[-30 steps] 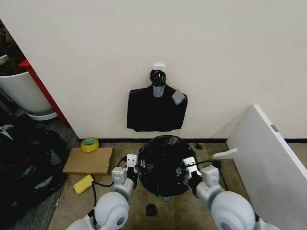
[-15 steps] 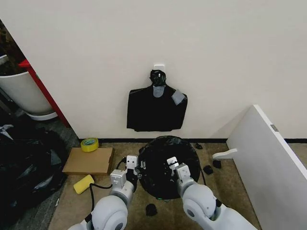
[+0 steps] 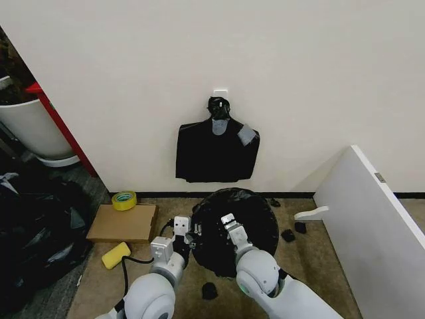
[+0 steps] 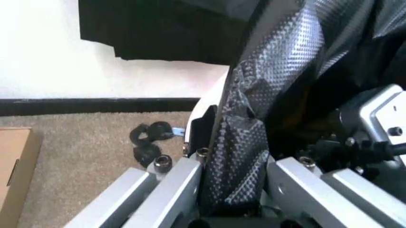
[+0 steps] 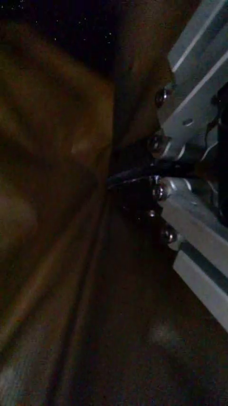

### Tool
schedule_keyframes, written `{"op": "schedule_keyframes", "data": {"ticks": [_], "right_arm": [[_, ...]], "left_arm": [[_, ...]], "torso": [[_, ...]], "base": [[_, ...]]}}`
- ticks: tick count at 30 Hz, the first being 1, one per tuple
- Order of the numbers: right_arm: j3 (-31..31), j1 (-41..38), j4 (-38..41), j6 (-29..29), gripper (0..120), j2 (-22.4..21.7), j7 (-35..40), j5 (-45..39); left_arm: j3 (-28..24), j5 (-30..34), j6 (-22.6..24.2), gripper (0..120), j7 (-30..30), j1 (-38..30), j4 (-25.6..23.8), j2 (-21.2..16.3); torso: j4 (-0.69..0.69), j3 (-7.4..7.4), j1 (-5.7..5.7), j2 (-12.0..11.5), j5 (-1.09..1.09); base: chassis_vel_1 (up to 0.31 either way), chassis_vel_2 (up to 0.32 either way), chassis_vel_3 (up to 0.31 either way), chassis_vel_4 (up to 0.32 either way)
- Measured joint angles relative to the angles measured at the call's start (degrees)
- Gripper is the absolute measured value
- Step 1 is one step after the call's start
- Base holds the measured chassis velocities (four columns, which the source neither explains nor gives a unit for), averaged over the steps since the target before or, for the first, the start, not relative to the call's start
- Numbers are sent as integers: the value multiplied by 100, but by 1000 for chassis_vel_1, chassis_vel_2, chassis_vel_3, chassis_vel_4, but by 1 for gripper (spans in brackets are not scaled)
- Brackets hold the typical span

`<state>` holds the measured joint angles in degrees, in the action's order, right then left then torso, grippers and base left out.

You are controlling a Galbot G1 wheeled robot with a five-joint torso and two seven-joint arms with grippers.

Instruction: Place the garbage bag over the trash bin.

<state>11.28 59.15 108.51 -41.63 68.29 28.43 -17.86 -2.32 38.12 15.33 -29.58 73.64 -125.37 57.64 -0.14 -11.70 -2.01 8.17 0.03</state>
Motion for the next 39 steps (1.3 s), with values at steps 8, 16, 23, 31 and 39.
{"op": "schedule_keyframes", "data": {"ticks": [8, 16, 23, 31, 39], "right_arm": [[261, 106, -24, -40, 0, -73, -24, 93], [278, -284, -387, -34, 0, 71, -30, 166], [428, -185, -387, -34, 0, -113, -29, 180], [475, -482, -607, -26, 0, 106, -29, 141], [545, -389, -551, -24, 0, -95, -33, 107]], "left_arm": [[-18, -115, 1, 0, 23, -16, 50, 22], [-52, -162, 17, 0, 37, 14, 14, -23], [-45, -189, 17, 0, 44, -11, 45, -38], [-77, -255, 17, 0, 46, 44, 74, 11], [-70, -255, 17, 0, 49, 34, 70, 12]], "torso": [[-2, 0, 0, 0, -1], [1, 0, 0, 0, 0], [-2, 0, 0, 0, 0], [1, 0, 0, 0, 0], [-2, 1, 0, 0, 0]], "base": [[0, 0, 0, 0], [0, 0, 0, 0], [0, 0, 0, 0], [0, 0, 0, 0], [0, 0, 0, 0]]}}
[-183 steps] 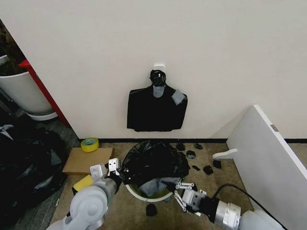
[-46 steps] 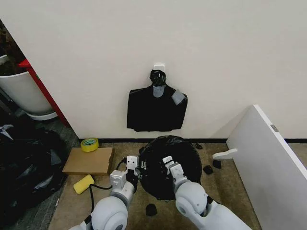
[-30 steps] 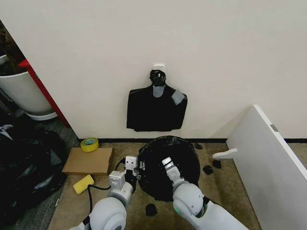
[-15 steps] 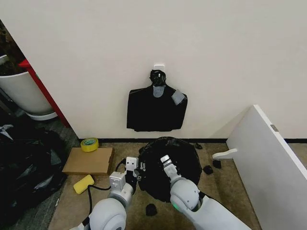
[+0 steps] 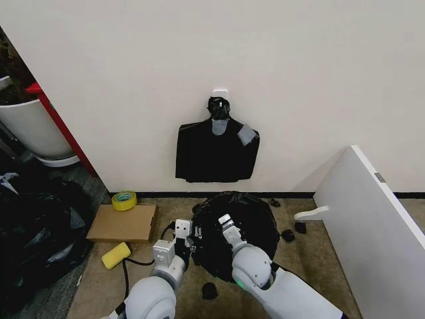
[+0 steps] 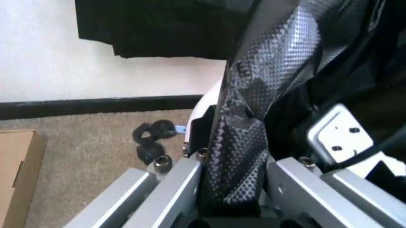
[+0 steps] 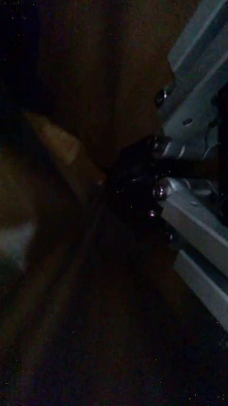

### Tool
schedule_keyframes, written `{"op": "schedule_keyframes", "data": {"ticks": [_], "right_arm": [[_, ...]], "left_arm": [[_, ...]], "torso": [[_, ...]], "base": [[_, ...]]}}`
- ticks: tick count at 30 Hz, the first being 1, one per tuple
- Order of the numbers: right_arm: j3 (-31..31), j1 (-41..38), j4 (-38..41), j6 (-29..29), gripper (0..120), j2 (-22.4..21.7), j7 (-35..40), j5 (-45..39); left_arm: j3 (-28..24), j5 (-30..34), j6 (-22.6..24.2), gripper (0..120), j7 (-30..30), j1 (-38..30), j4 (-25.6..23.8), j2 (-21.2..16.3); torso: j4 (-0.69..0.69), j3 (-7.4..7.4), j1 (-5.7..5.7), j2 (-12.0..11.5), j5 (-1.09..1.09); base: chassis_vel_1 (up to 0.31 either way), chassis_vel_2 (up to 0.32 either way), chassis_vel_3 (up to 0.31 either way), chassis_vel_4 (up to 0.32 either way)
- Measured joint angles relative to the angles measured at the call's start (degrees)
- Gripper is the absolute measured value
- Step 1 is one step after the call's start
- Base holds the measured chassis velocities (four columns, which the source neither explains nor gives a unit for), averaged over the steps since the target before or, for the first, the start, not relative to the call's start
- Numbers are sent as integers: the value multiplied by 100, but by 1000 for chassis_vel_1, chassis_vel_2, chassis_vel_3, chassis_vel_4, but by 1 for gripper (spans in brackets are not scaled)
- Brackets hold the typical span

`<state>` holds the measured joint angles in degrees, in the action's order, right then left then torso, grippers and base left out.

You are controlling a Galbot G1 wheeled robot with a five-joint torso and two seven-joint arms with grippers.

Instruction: Place the garbage bag over the trash bin.

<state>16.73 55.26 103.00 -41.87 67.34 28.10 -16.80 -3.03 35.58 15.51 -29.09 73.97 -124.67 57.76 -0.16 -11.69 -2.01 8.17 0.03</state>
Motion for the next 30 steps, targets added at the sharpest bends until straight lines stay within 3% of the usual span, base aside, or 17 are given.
{"op": "schedule_keyframes", "data": {"ticks": [15, 20, 30], "right_arm": [[23, -8, 98, 98, 0, 44, -9, -164], [-59, 124, 522, 146, 1, -23, -122, -371], [-772, 977, 1860, 676, 39, -696, -1244, -706]], "left_arm": [[48, 53, 31, 0, 1, 121, -92, -62], [117, 224, 60, 0, -60, 121, -79, -65], [287, 848, 142, 0, -137, -43, 166, 35]], "torso": [[1, 0, 0, 0, 0], [2, 0, 0, 0, 1], [0, 0, 0, 0, 1]], "base": [[0, 0, 0, 0], [0, 0, 0, 0], [0, 0, 0, 0]]}}
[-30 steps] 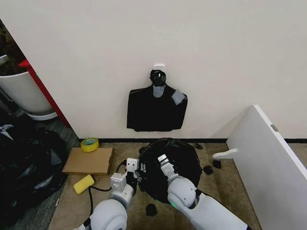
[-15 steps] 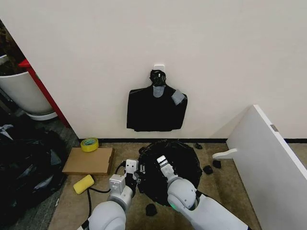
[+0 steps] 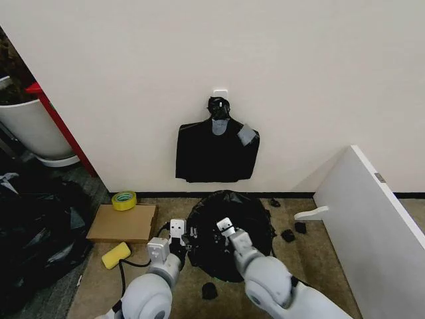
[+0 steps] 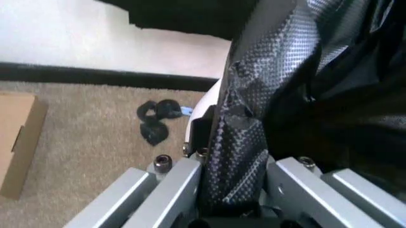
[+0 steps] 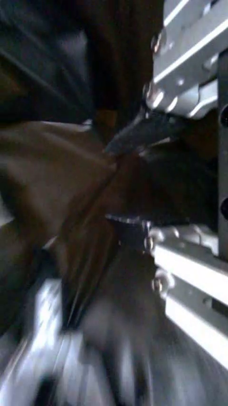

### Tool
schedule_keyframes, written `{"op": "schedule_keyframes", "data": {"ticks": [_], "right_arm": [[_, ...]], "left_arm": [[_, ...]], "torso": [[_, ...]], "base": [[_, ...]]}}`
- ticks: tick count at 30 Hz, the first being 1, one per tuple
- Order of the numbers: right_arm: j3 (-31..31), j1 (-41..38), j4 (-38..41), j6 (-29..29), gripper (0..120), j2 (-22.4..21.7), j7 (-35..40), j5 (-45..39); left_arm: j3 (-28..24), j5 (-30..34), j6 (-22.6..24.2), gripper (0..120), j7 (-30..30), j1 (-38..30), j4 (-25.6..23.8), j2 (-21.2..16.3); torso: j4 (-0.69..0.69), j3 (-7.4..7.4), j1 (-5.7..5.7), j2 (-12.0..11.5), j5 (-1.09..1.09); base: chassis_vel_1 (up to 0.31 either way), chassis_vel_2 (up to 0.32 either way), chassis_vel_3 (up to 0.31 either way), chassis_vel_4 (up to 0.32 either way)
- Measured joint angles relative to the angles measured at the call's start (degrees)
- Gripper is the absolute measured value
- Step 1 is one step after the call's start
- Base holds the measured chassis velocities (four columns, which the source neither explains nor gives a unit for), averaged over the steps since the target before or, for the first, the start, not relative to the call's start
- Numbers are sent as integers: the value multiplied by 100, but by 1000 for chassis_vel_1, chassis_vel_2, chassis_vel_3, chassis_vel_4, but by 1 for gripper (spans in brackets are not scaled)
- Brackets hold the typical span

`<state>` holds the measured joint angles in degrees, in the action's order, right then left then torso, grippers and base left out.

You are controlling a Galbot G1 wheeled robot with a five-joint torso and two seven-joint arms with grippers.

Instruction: Place the garbage bag over the trash bin.

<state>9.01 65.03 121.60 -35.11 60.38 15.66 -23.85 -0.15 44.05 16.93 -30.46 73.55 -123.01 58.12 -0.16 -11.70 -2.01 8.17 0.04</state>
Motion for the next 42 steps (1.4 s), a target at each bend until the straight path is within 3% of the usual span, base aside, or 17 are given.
{"op": "schedule_keyframes", "data": {"ticks": [2, 7, 11, 14, 17, 20, 21, 26, 30, 33, 42], "right_arm": [[-403, 297, 488, 219, 49, -239, -463, -346], [-1008, 475, 1338, 336, 64, -601, -689, -1459], [-1592, 496, 1840, 522, 81, -1116, -959, -2554], [-1937, 606, 1908, 705, 88, -1361, -1229, -2840], [-2495, 709, 1971, 849, 98, -1561, -1416, -3718], [-3120, 656, 1879, 868, 100, -1639, -1450, -4884], [-3120, 656, 1879, 868, 100, -1639, -1450, -4884], [-3815, 478, 1131, 783, 100, -1872, -1776, -6665], [-3816, 369, 640, 676, 100, -2006, -1962, -6807], [-3624, 326, 206, 489, 100, -2083, -2246, -6455], [-3250, 319, -181, 281, 100, -2070, -2601, -5845]], "left_arm": [[100, 175, 5, 0, 53, -73, 138, 10], [382, 190, -124, 0, 366, -66, 375, -19], [625, -150, -558, 0, 1123, 141, 524, -170], [672, -370, -814, 0, 1432, 236, 607, -223], [708, -684, -1242, 0, 1858, 325, 712, -292], [694, -976, -1719, 0, 2247, 413, 782, -336], [694, -976, -1719, 0, 2247, 413, 782, -336], [690, -1543, -2377, 0, 2609, 644, 839, -357], [684, -1727, -2576, 0, 2672, 718, 841, -366], [649, -1779, -2677, 0, 2717, 725, 817, -374], [648, -1792, -2777, 0, 2732, 728, 767, -439]], "torso": [[-1, 0, 0, 0, 0], [0, 0, 0, 0, -1], [3, 0, 0, 0, 2], [2, 0, 0, 0, -3], [0, 0, 0, 0, 1], [1, 0, 0, 0, -1], [1, 0, 0, 0, -1], [1, 0, 0, 0, 0], [2, 0, 0, 0, 0], [1, 0, 0, 0, 0], [0, 0, 0, 0, 0]], "base": [[0, 0, 0, 0], [0, 0, 0, 0], [0, 0, 0, 0], [0, 0, 0, 0], [0, 0, 0, 0], [0, 0, 0, 0], [0, 0, 0, 0], [0, 0, 0, 0], [0, 0, 0, 0], [0, 0, 0, 0], [0, 0, 0, 0]]}}
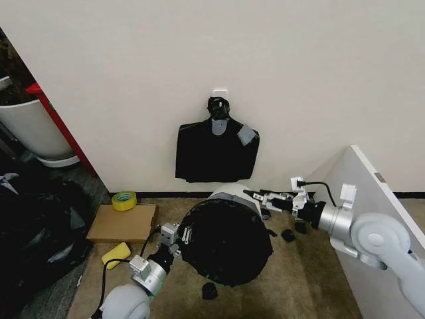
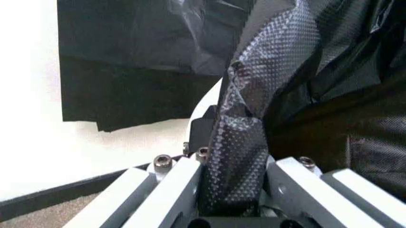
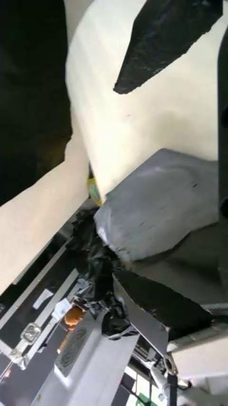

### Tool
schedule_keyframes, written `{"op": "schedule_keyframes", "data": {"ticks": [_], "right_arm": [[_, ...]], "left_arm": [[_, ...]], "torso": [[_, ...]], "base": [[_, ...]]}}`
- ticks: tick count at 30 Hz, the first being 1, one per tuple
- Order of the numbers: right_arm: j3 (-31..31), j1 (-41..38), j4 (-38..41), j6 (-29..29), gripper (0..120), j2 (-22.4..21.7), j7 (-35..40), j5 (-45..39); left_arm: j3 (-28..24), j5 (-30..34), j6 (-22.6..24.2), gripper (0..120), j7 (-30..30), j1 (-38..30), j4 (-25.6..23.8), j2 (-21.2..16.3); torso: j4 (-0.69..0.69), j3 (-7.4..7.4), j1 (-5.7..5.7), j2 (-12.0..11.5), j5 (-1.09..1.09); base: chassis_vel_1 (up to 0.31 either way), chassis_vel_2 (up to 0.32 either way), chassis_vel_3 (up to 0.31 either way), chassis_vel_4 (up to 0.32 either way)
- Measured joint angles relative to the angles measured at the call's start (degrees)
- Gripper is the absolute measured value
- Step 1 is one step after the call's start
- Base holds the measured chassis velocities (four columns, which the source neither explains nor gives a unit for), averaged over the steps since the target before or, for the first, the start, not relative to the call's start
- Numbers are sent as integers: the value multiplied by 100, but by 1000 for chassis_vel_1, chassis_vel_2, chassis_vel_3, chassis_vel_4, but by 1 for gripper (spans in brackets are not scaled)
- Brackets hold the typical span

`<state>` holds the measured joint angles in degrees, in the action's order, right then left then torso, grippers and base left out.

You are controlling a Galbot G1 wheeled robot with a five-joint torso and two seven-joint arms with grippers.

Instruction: Place the garbage bag over the trash bin.

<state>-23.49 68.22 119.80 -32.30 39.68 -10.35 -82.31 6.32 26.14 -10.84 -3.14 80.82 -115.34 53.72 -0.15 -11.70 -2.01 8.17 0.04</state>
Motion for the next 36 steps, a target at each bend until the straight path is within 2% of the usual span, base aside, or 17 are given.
{"op": "schedule_keyframes", "data": {"ticks": [4, 17, 18, 22, 25, 29, 30, 31, 36], "right_arm": [[13, 9, -42, -20, 99, -16, -30, 26], [50, 37, -68, -63, 50, -113, -235, 181], [50, 37, -68, -63, 50, -113, -235, 181], [77, 37, -33, -100, 32, -118, -329, 208], [93, 32, -29, -100, 28, -110, -335, 219], [157, 9, -34, -25, 8, -66, -337, 270], [165, 5, -41, -14, 8, -59, -336, 281], [183, -4, -56, 13, 0, -48, -336, 313], [251, -39, -94, 130, 0, -29, -344, 379]], "left_arm": [[-7, 0, -3, 0, -11, 38, -26, 15], [-38, 7, -16, 0, -108, -14, -67, 5], [-38, 7, -16, 0, -108, -14, -67, 5], [-74, 9, -16, 0, -121, -54, -40, 3], [-84, 9, -16, 0, -128, -67, -31, 3], [-116, 18, -16, 0, -147, -102, -18, 15], [-121, 20, -16, 0, -148, -104, -18, 16], [-129, 24, -16, 0, -150, -106, -17, 17], [-140, 47, -15, 0, -156, -118, -13, 22]], "torso": [[0, 0, 0, 0, 0], [0, 0, 0, 0, 0], [0, 0, 0, 0, 0], [0, 0, 0, 0, -1], [0, 0, 0, 0, -1], [0, 0, 0, 0, -1], [0, 0, 0, 0, -1], [0, 0, 0, 0, -1], [0, 0, 0, 0, -1]], "base": [[0, 0, 0, 0], [0, 0, 0, 0], [0, 0, 0, 0], [0, 0, 0, 0], [0, 0, 0, 0], [0, 0, 0, 0], [0, 0, 0, 0], [0, 0, 0, 0], [0, 0, 0, 0]]}}
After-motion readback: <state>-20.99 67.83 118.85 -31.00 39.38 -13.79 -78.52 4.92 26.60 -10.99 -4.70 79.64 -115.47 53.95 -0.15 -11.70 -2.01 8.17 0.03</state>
